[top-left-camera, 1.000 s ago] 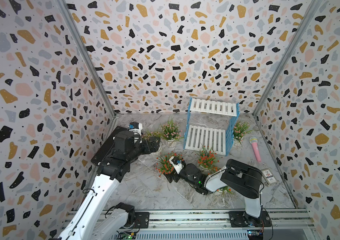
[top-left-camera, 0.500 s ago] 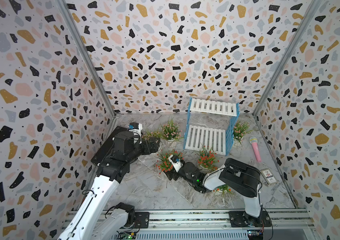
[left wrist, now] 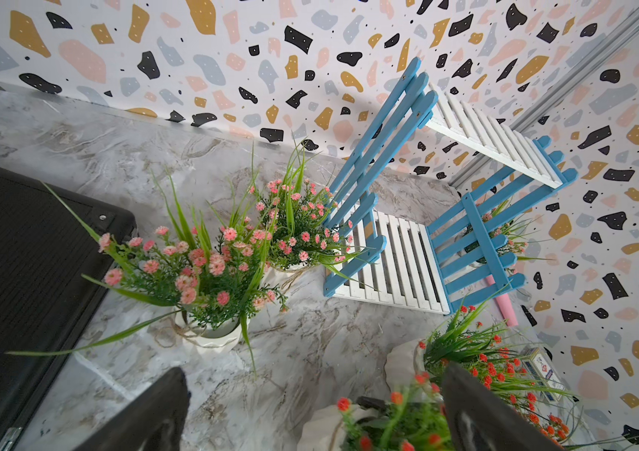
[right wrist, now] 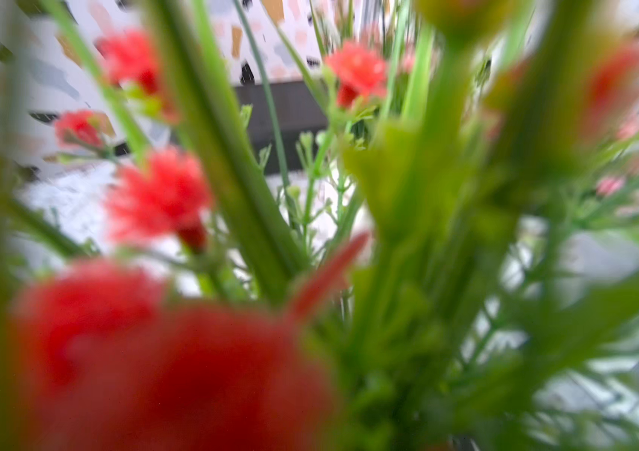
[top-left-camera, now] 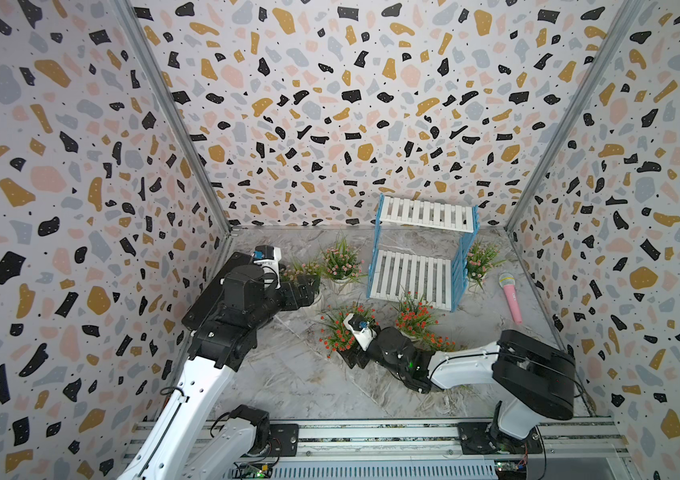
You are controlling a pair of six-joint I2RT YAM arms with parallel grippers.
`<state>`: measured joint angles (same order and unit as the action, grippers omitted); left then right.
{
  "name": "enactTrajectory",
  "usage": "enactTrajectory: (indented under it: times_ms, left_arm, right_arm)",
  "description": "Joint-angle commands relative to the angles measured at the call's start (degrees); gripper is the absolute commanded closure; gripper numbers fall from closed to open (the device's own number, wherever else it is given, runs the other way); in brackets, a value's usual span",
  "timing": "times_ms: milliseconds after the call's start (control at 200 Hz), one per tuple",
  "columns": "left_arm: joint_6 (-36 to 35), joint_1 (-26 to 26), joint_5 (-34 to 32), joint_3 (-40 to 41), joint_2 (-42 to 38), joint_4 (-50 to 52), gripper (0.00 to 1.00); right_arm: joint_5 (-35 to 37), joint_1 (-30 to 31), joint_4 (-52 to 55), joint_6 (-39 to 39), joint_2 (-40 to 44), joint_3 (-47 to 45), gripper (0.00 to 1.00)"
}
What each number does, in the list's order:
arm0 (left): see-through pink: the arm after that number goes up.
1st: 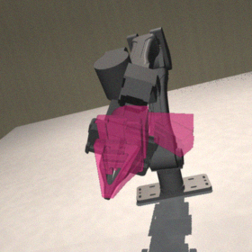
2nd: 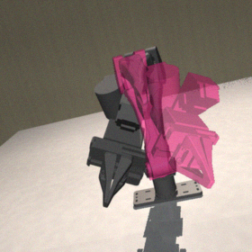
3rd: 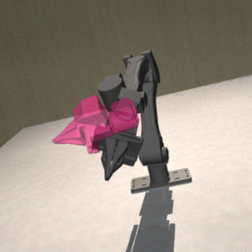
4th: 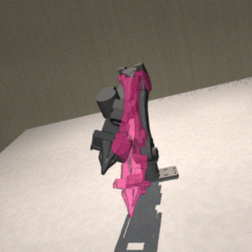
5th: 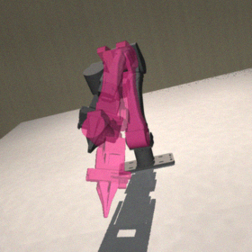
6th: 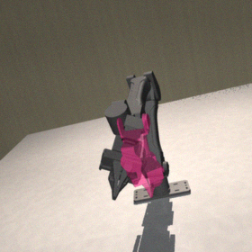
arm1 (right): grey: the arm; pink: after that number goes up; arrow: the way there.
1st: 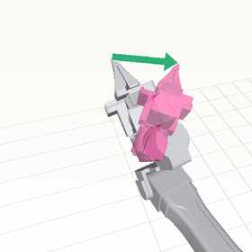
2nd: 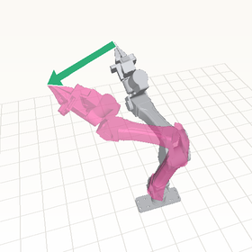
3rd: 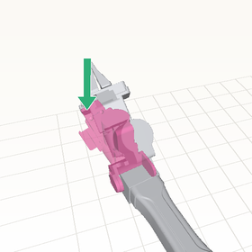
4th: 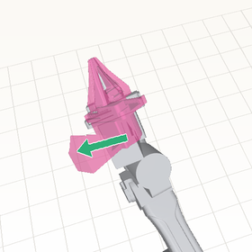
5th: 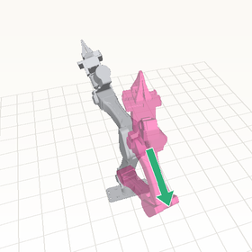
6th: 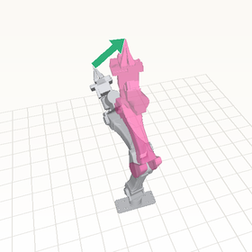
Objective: Place the baby's breath potted plants on the rack by color
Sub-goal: Pick up the baby's breath potted plant from the center of the board, then place the baby's breath potted plant on the rack.
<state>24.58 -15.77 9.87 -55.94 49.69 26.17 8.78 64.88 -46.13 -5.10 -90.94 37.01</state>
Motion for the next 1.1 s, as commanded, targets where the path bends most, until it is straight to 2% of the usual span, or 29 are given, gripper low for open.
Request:
enactTrajectory:
  times_ms: [0, 220, 325, 425, 766, 1096]
  left_arm:
    - [-1.3, 0.3, -1.0, 0.8, -0.7, -0.1, 0.01]
    - [-1.8, 0.3, -1.2, 0.2, -0.5, 0.4, 0.01]
    - [-1.8, 0.3, -1.0, 0.0, -0.3, 0.2, 0.01]
    - [-1.6, 0.3, -0.3, 0.1, 0.4, -0.1, 0.01]
    - [-0.7, 0.4, 1.1, 1.3, 1.9, -2.0, 0.01]
    - [0.2, 0.3, 2.6, 2.3, 1.6, -3.3, 0.01]
  right_arm:
    - [4.0, 0.2, 7.5, 2.1, 9.2, 3.9, 0.28]
    - [10.8, -1.9, 26.2, 4.8, 17.6, 15.5, 0.27]
    - [10.4, -5.2, 29.9, 4.6, 19.1, 19.0, 0.25]
    - [8.1, -12.3, 32.0, 3.8, 18.6, 21.5, 0.26]
    - [-1.2, -28.8, 29.8, 2.6, 12.1, 25.4, 0.26]
    - [-8.1, -36.8, 22.1, 1.4, -0.6, 27.0, 0.27]
